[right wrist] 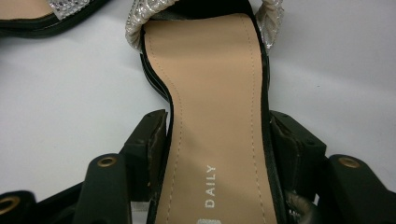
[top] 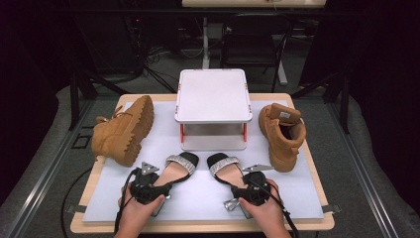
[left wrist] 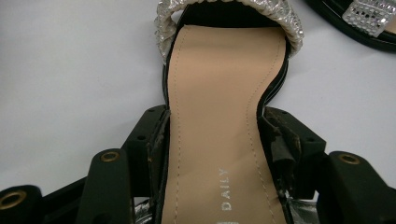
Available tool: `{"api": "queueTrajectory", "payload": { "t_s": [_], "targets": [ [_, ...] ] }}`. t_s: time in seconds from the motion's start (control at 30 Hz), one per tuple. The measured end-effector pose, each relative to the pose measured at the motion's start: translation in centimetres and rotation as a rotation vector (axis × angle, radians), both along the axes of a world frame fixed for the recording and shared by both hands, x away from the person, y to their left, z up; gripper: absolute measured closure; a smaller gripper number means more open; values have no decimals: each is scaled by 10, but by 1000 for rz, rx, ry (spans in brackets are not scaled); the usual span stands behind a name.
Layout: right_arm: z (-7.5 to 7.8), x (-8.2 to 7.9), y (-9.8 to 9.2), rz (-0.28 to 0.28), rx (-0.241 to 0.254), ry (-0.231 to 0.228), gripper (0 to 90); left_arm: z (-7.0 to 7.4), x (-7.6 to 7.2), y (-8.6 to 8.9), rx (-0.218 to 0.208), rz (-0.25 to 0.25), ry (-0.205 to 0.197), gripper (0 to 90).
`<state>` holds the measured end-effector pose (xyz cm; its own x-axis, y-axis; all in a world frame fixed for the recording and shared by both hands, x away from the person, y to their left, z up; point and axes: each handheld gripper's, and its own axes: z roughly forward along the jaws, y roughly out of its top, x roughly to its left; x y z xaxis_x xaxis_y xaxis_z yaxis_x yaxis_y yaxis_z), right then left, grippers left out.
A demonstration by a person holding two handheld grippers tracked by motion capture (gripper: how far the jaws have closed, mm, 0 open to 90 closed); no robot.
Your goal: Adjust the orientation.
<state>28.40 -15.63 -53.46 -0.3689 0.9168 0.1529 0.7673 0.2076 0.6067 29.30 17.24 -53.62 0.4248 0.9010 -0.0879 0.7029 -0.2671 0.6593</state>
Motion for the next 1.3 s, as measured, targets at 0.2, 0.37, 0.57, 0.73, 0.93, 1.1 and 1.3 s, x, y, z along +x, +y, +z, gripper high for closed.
{"api": "queueTrajectory", "payload": {
  "t_s": [0.2,0.37,0.57,0.73,0.93,1.1,1.3],
  "targets": [
    [0,1,-2,4,10,6,408,2,0,1,-2,6,-6,423],
    [0,2,-2,5,11,10,408,2,0,1,0,6,-6,423],
    [1,4,-3,-6,32,30,410,3,0,1,-5,5,-8,423],
    [3,5,-7,-9,72,52,411,5,-1,1,-7,7,-13,423],
    [6,5,-9,-25,75,54,412,8,-1,-1,-15,4,-17,423],
    [9,6,-10,-29,78,48,411,10,2,-5,-3,1,-19,423],
    [13,12,-16,-56,76,39,412,14,9,-16,4,-4,-35,423]
  ]
}}
